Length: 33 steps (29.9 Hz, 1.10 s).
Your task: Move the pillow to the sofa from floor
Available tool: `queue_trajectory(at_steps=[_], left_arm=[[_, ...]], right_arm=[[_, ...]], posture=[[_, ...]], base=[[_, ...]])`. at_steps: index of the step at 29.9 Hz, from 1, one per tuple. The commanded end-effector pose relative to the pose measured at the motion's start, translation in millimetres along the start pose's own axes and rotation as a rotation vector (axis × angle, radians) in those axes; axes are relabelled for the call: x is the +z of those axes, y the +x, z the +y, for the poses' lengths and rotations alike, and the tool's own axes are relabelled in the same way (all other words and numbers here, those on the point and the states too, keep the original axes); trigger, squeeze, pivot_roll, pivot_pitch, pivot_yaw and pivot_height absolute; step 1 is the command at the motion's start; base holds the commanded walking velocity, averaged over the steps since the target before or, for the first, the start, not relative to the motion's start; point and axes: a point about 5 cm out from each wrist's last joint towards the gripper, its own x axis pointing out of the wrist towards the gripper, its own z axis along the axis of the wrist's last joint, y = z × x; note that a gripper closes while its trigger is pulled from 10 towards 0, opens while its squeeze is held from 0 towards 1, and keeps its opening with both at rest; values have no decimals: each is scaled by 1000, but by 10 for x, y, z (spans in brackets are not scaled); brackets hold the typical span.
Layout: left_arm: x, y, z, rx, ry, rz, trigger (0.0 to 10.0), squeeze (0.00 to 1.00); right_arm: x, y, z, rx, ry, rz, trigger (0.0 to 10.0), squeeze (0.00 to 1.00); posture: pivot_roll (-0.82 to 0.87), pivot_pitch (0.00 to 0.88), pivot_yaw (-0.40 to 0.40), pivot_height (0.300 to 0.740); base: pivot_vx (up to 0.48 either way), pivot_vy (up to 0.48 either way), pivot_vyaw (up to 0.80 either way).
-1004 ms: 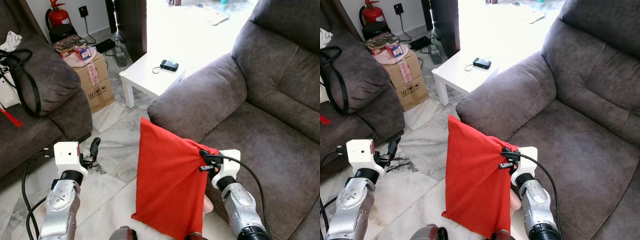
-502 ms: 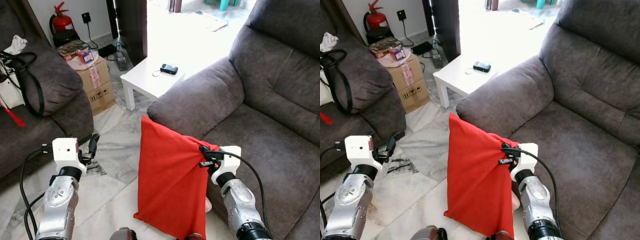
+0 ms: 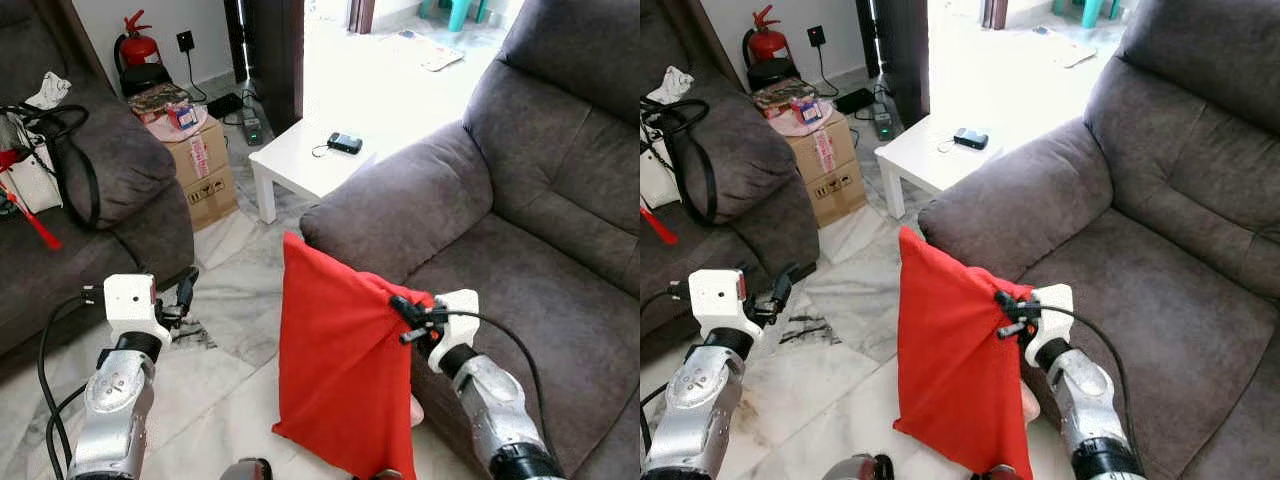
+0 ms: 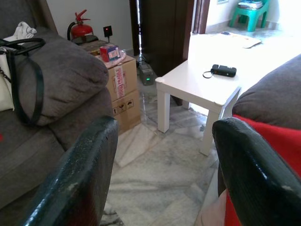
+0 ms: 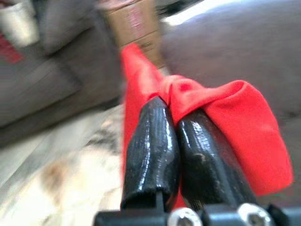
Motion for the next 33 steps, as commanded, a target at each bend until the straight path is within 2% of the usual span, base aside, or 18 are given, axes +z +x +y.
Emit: queue_trajectory(at_steps=[1,8,12,15,18,22,26,28,33], left_arm=[[-4,-17,51,4,-4,13,10000,0],[25,-14,53,-9,-46,10,10000,0],[42,-36,30,-69,-56,25,10000,0],[44,-56,19,-108,-38,45,10000,0],[42,-110,9,-167,-36,71,10000,0],[8,-202,-17,-296,-14,140,10000,0],[-12,-260,-11,-360,-1,188,10000,0],[-7,-339,52,-439,49,244,10000,0],[-49,-476,74,-587,75,353,10000,0]], right_arm=[[261,9,17,109,-55,-93,10000,0],[305,-66,36,236,-51,-56,10000,0],[241,-126,56,289,-70,4,10000,0],[201,-173,88,346,-45,40,10000,0],[179,-270,126,425,-54,81,10000,0],[177,-324,94,437,-52,105,10000,0],[161,-357,106,477,-53,142,10000,0],[141,-425,128,532,-54,185,10000,0],[98,-525,119,596,-77,246,10000,0]], posture=[[208,100,-46,740],[206,103,-49,740],[210,106,-50,740],[213,107,-50,740],[213,109,-50,740],[214,111,-54,740],[217,112,-55,740],[222,114,-54,740],[218,111,-54,740]], base=[[0,0,0],[0,0,0],[0,0,0],[0,0,0],[0,0,0],[0,0,0],[0,0,0],[0,0,0],[0,0,0]])
